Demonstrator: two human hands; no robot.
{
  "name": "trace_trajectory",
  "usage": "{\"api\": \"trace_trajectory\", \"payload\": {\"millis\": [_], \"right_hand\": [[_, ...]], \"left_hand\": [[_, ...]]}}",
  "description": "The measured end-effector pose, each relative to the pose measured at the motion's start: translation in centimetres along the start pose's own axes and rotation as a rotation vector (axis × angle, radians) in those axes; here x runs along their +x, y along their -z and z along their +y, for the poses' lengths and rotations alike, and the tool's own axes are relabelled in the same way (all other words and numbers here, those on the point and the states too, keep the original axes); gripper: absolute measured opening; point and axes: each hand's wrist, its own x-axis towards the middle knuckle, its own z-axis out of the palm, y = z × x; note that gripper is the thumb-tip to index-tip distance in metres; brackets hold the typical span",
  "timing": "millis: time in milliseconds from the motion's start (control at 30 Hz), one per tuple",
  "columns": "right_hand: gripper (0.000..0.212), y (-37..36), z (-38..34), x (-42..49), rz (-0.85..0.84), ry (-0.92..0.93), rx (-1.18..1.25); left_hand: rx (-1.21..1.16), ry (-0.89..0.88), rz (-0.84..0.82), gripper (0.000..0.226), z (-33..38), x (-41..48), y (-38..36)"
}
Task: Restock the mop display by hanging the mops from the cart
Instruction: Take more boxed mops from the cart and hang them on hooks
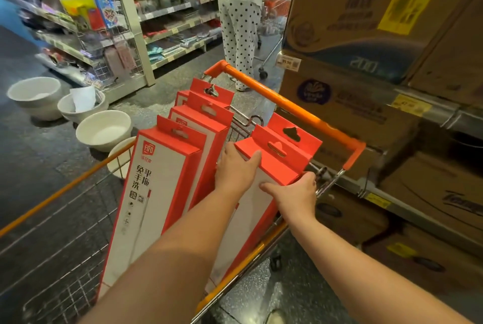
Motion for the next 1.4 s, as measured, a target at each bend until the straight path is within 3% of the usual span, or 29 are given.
{"api": "trace_trajectory", "payload": {"millis": [300,467,667,1067,1233,1400], "right_hand": [[0.076,-0.9,0.5,-2.4,0.08,0.046,0.106],[0.072,-1.7,-1.8,-5.8,0.022,0.163,0.169],[0.072,0.3,-6.3,-8.8,-0.014,0.325,0.285],[0.061,6.1,-18.4,-13.6,-0.164,0.632,0.468],[0.059,7.3,-22.6,-14.7,-0.275,0.746,0.556],[0.061,7.9,-25.6,-15.4,-0.442,0.764,0.699]], "left_hand": [[0.026,-0.016,0.006,0.057,-1.0,-1.5,1.7],[-0.103,-0.016,0.045,0.05,-2.6,-2.8,6.1],[-0.324,-0.169,0.083,0.033,-1.4,-6.0,12.0],[-0.724,-0.312,0.15,0.053,4.3,-11.6,21.7],[-0.787,-0.339,0.181,0.014,6.3,-13.5,24.3],[-0.837,-0.35,0.398,0.007,8.7,-15.9,25.7]]}}
